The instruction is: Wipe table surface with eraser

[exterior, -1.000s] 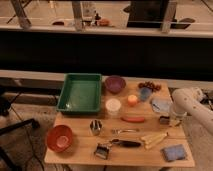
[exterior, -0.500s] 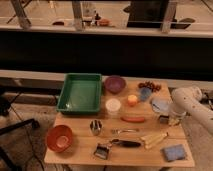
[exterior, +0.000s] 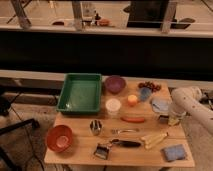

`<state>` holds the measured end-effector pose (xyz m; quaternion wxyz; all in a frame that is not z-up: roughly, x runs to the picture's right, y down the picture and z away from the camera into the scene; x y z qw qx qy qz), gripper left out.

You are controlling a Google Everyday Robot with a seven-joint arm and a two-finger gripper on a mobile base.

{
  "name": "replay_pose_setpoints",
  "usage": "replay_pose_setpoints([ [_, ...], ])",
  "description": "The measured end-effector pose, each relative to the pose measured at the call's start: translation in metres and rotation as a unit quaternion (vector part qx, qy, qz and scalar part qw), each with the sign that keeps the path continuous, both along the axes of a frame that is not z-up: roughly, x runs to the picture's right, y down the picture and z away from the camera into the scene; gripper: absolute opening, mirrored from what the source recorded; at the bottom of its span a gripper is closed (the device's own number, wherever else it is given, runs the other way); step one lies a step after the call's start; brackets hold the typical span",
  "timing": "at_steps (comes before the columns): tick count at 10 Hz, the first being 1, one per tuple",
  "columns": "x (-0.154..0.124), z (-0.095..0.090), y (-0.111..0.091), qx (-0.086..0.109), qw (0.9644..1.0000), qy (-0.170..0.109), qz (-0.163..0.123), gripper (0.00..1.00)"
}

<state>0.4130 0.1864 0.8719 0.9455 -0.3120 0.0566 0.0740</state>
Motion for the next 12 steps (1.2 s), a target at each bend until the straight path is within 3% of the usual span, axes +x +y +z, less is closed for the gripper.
replay_pose_setpoints([
  [5, -0.011, 0.0, -0.003, 0.003, 0.9999, -0.014, -0.007, 0.02],
  [7, -0.036, -0.003, -0.009, 0.007, 0.9989, -0.039, -0.023, 0.02],
  [10, -0.099, -0.016, -0.019, 0.015, 0.9952, -0.083, -0.049, 0.02],
  [12, -0.118, -0.022, -0.017, 0.015, 0.9938, -0.095, -0.056, 0.02],
])
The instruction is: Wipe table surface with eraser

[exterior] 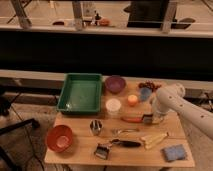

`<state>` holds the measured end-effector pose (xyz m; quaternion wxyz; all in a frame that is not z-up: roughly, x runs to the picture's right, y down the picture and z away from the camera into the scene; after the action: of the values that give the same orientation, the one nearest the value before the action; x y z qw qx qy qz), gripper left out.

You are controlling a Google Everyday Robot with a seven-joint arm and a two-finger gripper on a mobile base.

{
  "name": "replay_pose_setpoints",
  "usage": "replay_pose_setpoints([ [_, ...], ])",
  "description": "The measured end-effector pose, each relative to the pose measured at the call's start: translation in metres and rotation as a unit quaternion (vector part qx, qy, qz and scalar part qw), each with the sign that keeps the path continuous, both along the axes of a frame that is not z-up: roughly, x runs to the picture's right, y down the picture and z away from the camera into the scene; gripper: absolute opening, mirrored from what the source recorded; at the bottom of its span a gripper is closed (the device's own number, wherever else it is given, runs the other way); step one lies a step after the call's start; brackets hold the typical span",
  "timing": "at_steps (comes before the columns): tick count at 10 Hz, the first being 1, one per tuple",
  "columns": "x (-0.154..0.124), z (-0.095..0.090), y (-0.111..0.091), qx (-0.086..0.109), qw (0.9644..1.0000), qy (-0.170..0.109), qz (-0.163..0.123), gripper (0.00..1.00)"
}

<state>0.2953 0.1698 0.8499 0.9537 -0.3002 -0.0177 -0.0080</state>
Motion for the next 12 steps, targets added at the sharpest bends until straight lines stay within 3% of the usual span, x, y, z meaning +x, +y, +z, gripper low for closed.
replay_pose_setpoints([
  [2, 0.001, -0.004, 0.005, -0.002, 1.0, -0.003, -0.004, 0.02],
  [4, 0.02, -0.008, 0.013, -0.005, 1.0, -0.002, -0.004, 0.02],
  [9, 0.056, -0.014, 0.033, -0.021, 0.9996, 0.019, 0.005, 0.02],
  [12, 0.074, -0.011, 0.033, -0.02, 0.999, 0.038, 0.014, 0.02],
])
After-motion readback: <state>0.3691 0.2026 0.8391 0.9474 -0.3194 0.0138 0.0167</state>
